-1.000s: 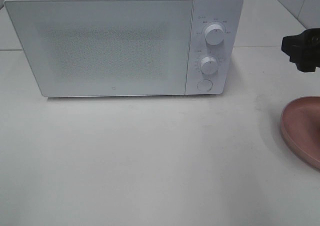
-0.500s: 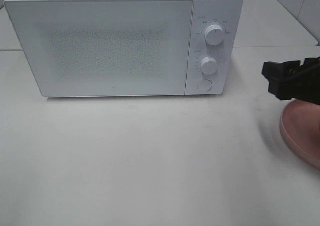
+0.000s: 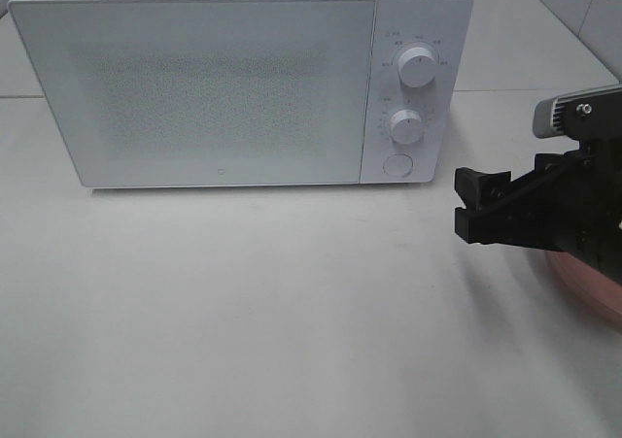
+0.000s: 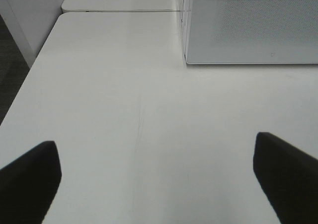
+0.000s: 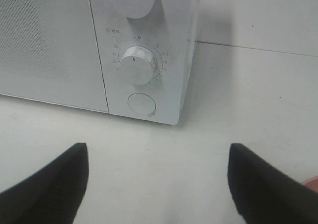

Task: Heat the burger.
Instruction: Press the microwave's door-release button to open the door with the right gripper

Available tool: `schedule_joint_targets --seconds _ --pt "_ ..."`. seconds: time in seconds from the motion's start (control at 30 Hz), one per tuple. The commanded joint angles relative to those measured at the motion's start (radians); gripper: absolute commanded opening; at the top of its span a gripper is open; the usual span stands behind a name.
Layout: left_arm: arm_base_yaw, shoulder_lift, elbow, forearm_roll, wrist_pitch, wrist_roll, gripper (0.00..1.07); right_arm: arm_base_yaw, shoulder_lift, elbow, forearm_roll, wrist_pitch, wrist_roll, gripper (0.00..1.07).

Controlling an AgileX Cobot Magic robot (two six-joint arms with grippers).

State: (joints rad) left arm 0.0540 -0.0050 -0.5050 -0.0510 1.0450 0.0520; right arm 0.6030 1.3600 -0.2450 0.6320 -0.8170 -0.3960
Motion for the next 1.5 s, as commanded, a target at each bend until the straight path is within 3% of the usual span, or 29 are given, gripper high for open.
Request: schedule_joint_targets --seconds 0.03,0.07,0.13,0.4,0.87,1.2,1.5 --pt "-0.004 -0.028 0.003 -0.003 -0.009 -0.003 0.98 0.085 0.033 -0.001 0.131 -0.103 -0.047 0.75" --pt "-0.004 -0.028 0.003 -0.003 -0.009 -0.003 0.98 0.085 0.033 -0.001 0.131 -0.103 -0.047 0.75" --pt "-0.004 -0.028 0.003 -0.003 -0.009 -0.003 0.98 0.168 0.085 -0.002 0.239 -0.196 -0.048 0.75" --pt "-0.004 -0.027 0.003 -0.003 -0.009 -0.003 0.98 0.261 0.188 -0.002 0.31 -0.305 -0.005 0.75" --pt "-0.004 -0.021 0.003 -0.003 -0.009 -0.003 0.98 0.264 0.354 -0.049 0.307 -0.337 0.152 0.75" --pt "-0.004 -0.021 0.003 -0.003 -0.009 -0.003 0.98 0.264 0.363 -0.049 0.306 -0.381 0.267 0.75" --pt "-0.004 -0.021 0.003 -0.003 -0.009 -0.003 0.98 0.264 0.363 -0.049 0.307 -0.383 0.705 0.65"
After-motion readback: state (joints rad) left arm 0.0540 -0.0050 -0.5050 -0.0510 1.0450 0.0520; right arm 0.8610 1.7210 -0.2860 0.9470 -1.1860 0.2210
